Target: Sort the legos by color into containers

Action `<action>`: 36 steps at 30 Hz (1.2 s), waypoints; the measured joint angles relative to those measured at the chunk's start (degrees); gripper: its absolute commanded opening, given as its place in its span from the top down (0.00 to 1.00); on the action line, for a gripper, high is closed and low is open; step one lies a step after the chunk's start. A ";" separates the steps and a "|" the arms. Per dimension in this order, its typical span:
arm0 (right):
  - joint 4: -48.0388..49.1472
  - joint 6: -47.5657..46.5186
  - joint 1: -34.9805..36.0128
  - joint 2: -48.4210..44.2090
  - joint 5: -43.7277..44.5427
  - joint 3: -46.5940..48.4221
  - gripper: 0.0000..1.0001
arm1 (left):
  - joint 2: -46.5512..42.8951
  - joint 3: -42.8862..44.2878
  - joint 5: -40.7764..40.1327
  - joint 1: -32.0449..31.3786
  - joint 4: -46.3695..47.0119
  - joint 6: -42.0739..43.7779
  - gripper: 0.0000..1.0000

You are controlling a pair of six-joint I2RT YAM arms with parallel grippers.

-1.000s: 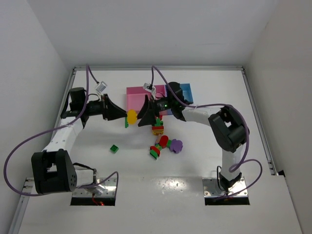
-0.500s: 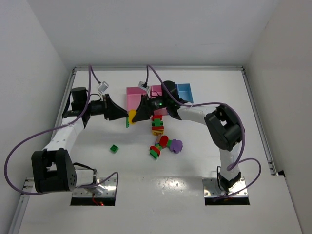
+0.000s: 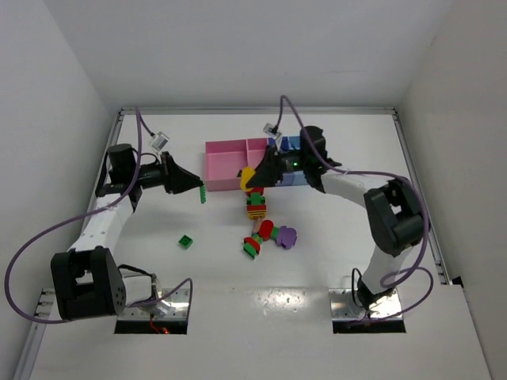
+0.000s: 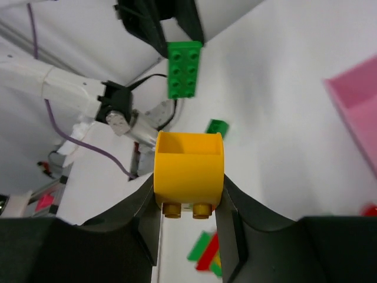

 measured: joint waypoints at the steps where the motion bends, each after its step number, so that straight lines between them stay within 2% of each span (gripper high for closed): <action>1: -2.45 -2.19 -2.27 -1.60 -0.17 -0.28 1.00 | -0.42 -0.46 -0.28 0.02 0.92 -0.61 1.00; 6: -17.00 -16.33 -11.34 -5.29 4.37 0.87 1.00 | -0.96 -1.18 -3.19 0.00 2.69 -2.08 1.00; 10: -24.35 -25.38 -16.31 -5.40 14.27 1.25 1.00 | -1.53 -1.22 -6.75 -0.66 3.82 -2.62 1.00; 17: -26.18 -31.67 -18.88 -3.76 29.62 2.03 1.00 | -2.05 -1.22 -12.09 -2.71 5.25 -3.58 1.00; 24: -26.12 -33.73 -19.89 -0.28 37.35 3.17 0.99 | -2.16 -1.22 -16.70 -4.48 5.57 -3.76 1.00; 25: -26.10 -33.83 -19.91 -0.04 38.10 3.19 0.94 | -2.16 -1.22 -17.44 -4.87 5.57 -3.74 1.00; 28: -25.73 -34.42 -19.91 0.74 40.06 3.28 0.71 | -2.16 -1.22 -19.63 -5.88 5.60 -3.72 1.00; 30: -25.68 -34.73 -19.91 1.42 41.16 3.39 0.65 | -2.10 -1.18 -21.29 -6.64 5.60 -3.54 1.00; 34: -25.53 -34.71 -19.91 2.67 42.60 3.41 0.45 | -0.31 -0.70 -24.81 -8.63 7.19 -3.30 1.00; 36: -25.55 -34.58 -19.91 2.78 42.88 3.41 0.40 | 1.53 -0.04 -26.53 -9.73 8.13 -3.26 1.00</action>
